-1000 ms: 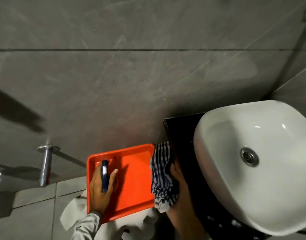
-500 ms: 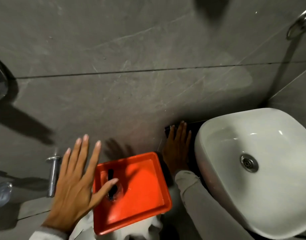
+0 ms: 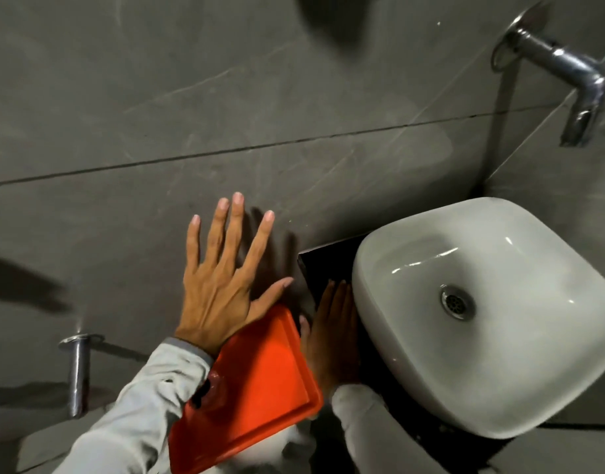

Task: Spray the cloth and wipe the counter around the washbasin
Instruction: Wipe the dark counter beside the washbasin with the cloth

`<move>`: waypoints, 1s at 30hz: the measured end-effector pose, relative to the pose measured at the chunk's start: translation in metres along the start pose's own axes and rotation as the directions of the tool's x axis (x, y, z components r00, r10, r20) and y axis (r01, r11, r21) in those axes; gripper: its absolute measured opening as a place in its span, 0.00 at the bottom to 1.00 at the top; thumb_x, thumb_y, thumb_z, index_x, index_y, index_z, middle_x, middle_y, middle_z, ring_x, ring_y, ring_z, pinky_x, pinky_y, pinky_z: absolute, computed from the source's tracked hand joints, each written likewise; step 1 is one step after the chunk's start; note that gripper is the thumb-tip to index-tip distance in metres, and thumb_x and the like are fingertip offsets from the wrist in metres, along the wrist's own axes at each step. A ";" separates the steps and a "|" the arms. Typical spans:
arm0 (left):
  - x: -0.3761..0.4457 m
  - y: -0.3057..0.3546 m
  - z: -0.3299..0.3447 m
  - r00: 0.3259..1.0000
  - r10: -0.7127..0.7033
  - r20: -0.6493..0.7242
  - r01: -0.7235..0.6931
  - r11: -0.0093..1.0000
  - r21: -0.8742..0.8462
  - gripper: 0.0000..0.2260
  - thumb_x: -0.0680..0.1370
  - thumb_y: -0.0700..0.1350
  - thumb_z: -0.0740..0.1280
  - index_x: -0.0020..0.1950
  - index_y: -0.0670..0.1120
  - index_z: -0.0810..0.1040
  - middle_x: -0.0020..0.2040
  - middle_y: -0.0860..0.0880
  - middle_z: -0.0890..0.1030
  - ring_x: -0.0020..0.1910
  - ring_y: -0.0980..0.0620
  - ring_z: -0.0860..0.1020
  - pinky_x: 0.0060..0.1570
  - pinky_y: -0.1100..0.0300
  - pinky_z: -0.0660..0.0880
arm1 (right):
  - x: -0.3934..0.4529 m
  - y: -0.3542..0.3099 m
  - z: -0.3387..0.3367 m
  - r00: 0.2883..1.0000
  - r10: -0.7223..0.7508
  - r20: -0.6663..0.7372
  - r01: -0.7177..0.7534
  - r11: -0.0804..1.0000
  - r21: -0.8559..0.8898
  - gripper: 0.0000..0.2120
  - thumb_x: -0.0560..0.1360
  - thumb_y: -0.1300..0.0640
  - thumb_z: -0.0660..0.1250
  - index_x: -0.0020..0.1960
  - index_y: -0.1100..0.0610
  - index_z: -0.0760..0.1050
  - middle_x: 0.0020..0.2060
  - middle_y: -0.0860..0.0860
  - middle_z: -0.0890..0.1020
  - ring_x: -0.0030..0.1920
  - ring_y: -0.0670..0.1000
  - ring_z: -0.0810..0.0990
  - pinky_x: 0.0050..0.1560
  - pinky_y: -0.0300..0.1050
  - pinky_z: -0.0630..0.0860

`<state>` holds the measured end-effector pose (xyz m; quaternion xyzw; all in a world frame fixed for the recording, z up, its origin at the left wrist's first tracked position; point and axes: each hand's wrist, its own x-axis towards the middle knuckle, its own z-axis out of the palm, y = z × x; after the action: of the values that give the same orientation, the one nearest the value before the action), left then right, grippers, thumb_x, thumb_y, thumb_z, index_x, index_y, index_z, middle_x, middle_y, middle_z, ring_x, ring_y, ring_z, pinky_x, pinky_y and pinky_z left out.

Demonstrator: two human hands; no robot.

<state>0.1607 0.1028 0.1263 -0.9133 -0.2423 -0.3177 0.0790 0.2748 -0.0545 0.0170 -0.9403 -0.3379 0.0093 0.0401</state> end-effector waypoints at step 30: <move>0.052 -0.070 0.025 0.888 0.380 -0.261 -0.181 0.808 0.561 0.34 0.82 0.65 0.63 0.84 0.53 0.62 0.87 0.43 0.52 0.86 0.44 0.47 0.83 0.40 0.41 | 0.018 -0.011 -0.004 0.998 -0.061 0.002 0.061 0.998 -0.003 0.48 0.72 0.37 0.69 0.78 0.69 0.58 0.76 0.70 0.65 0.76 0.69 0.64 0.78 0.67 0.61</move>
<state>0.1757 0.1919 0.1381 -0.8089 -0.1603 -0.3863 0.4133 0.2820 -0.0344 0.0216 -0.9296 -0.3665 0.0085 0.0388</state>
